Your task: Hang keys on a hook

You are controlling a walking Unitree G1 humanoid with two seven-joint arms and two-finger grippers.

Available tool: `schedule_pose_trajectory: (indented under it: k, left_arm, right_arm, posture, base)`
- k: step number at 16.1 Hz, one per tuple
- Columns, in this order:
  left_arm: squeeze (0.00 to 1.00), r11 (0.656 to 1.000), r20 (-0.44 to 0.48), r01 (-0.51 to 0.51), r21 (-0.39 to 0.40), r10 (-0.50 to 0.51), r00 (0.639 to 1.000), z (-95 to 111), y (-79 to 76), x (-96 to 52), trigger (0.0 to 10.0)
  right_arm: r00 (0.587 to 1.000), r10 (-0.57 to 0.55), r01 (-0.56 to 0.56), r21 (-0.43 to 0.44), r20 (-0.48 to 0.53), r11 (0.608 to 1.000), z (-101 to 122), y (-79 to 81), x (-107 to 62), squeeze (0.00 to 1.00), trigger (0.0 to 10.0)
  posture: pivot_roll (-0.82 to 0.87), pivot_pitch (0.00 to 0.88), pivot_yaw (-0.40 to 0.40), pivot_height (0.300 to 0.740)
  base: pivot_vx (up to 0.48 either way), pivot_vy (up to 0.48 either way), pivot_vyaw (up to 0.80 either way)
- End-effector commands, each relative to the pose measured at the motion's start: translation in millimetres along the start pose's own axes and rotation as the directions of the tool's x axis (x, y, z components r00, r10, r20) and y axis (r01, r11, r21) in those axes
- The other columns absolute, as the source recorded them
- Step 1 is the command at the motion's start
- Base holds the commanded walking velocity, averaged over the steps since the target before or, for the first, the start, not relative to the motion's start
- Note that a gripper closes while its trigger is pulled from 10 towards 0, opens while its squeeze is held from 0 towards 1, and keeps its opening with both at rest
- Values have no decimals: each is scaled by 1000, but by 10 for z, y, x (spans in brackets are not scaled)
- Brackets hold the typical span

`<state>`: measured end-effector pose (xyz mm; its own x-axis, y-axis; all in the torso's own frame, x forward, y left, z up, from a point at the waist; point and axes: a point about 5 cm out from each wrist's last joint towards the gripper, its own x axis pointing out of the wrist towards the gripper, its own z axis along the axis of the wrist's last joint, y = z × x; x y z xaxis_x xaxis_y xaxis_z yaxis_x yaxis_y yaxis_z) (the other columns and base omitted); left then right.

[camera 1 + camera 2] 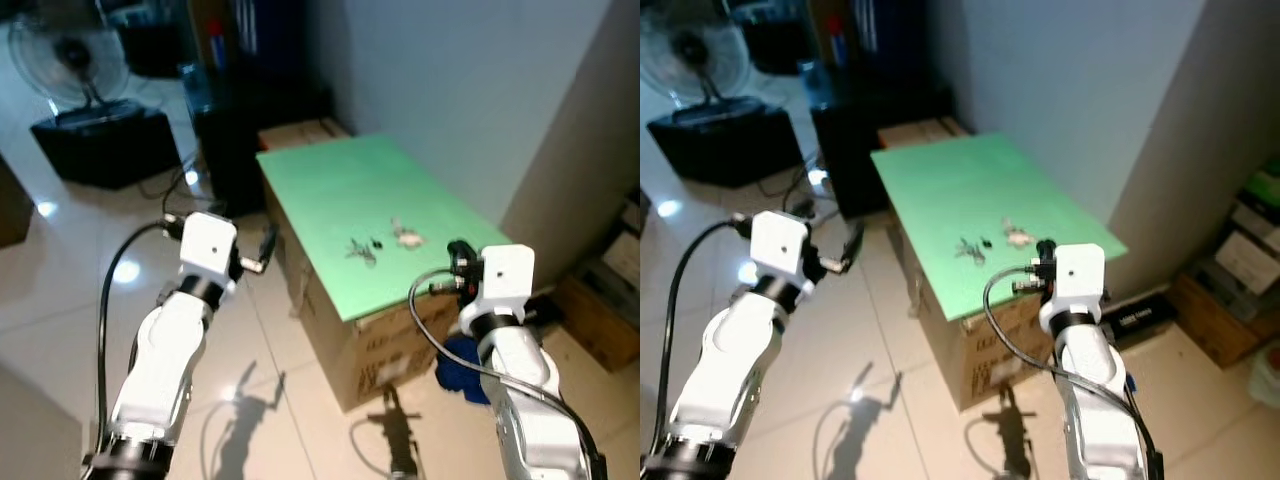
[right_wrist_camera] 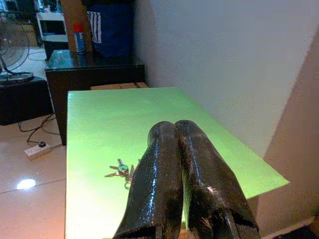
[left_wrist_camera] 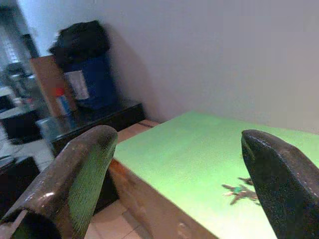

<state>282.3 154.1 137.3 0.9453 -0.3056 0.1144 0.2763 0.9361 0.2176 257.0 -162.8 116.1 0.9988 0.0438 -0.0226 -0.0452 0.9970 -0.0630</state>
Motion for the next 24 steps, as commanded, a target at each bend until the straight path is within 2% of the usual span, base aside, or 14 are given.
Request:
schedule_pose_trajectory:
  k: [1, 6, 16, 18, 22, 24]
  left_arm:
    - [0, 1000, -2, 18, 20, -18, 1000, -12, -5, -7, 10000]
    - [0, 1000, 5, -5, 12, 5, 1000, 5, -1, 40, 10000]
    - [0, 1000, -10, -5, 25, 6, 1000, -20, -62, 79, 10000]
    - [0, 1000, -42, -20, 7, 20, 999, -68, -63, 81, 10000]
    - [0, 1000, -16, -5, -2, 5, 1000, -40, -53, 96, 10000]
    - [0, 1000, -10, 19, -13, -19, 1000, -31, -77, 80, 10000]
  right_arm:
    - [1000, 5, -5, -4, 18, 1000, 44, -4, -1, 0, 10000]
    - [999, -5, 7, -55, 31, 998, 86, -25, 19, 0, 10000]
    - [999, -29, 31, -89, 28, 996, 96, -98, 38, 0, 10000]
    - [998, -55, 54, -78, -7, 995, 46, -134, 27, 0, 10000]
    - [999, -49, 47, -60, -24, 997, 27, -111, 15, 0, 10000]
    - [998, -46, 44, -42, -36, 998, 14, -102, 15, 0, 10000]
  posture:
    - [-160, 0, 20, 740]
    - [-164, 0, 20, 740]
    - [-185, 0, 22, 740]
    - [-190, 0, 23, 740]
    - [-193, 0, 19, 740]
    - [-193, 0, 16, 740]
  base:
    - [0, 0, 0]
    - [0, -52, 160]
    - [0, -468, 784]
    - [0, 0, 0]
    - [0, 0, 0]
    - [120, 0, -678]
